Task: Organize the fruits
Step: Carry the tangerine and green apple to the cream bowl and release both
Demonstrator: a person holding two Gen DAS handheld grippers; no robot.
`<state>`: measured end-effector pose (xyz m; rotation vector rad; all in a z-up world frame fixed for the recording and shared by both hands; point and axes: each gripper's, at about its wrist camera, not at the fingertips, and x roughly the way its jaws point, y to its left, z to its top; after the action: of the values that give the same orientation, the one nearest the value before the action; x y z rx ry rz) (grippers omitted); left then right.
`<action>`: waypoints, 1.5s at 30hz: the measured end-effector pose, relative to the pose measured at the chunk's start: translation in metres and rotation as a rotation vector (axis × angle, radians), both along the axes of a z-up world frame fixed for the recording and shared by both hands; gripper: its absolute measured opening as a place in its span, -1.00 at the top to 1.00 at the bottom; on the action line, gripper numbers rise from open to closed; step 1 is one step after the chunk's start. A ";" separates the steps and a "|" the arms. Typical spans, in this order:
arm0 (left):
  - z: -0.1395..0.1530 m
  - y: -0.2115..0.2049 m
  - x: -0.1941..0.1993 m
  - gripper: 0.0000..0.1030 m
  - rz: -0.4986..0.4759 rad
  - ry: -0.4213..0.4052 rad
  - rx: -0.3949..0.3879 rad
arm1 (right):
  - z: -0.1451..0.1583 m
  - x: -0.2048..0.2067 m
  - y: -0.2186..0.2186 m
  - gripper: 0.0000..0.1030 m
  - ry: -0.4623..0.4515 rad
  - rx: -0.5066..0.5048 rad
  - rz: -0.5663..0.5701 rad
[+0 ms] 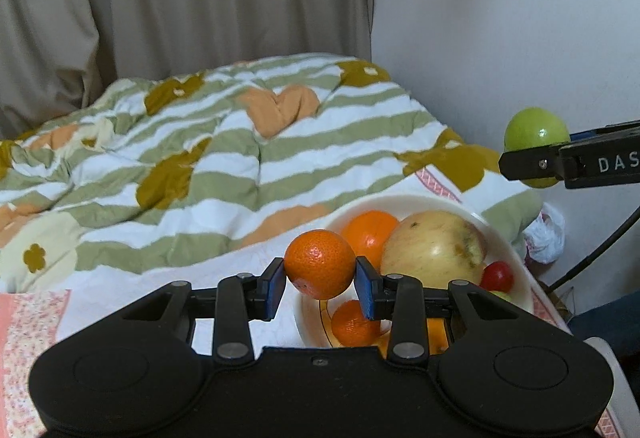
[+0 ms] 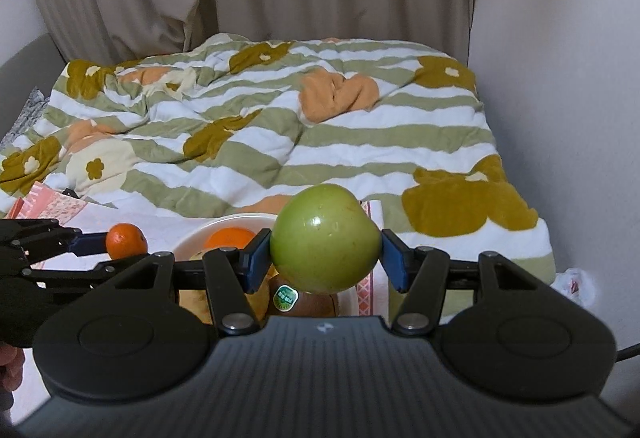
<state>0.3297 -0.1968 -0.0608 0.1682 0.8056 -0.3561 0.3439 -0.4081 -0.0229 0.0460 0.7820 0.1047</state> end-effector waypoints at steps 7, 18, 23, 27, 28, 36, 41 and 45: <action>-0.020 -0.001 0.016 0.20 -0.031 0.056 0.007 | -0.012 0.013 -0.002 -0.41 0.026 0.010 -0.032; -0.020 0.002 0.016 -0.65 -0.037 0.021 0.018 | -0.015 0.020 -0.003 -0.41 0.033 0.009 -0.041; -0.014 0.010 0.010 -0.76 -0.013 0.007 0.035 | -0.014 0.028 0.000 -0.41 0.031 0.008 -0.022; -0.004 0.022 0.003 -0.81 0.013 -0.021 0.034 | -0.015 0.035 0.008 -0.41 0.033 0.009 -0.002; -0.002 0.025 0.001 -0.81 0.020 -0.025 0.030 | -0.016 0.038 0.011 -0.41 0.035 0.013 0.004; 0.010 0.043 -0.014 -0.83 0.059 -0.054 0.039 | -0.038 0.062 0.024 -0.41 0.068 0.034 0.037; 0.008 0.053 -0.021 -0.84 0.083 -0.047 0.051 | -0.053 0.073 0.026 -0.41 0.096 0.064 0.042; 0.005 0.060 -0.023 -0.84 0.106 -0.024 0.043 | -0.061 0.077 0.028 -0.42 0.112 0.071 0.045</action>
<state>0.3072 -0.1370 -0.0554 0.1692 0.7951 -0.2369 0.4213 -0.3801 -0.0837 0.1020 0.8909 0.1738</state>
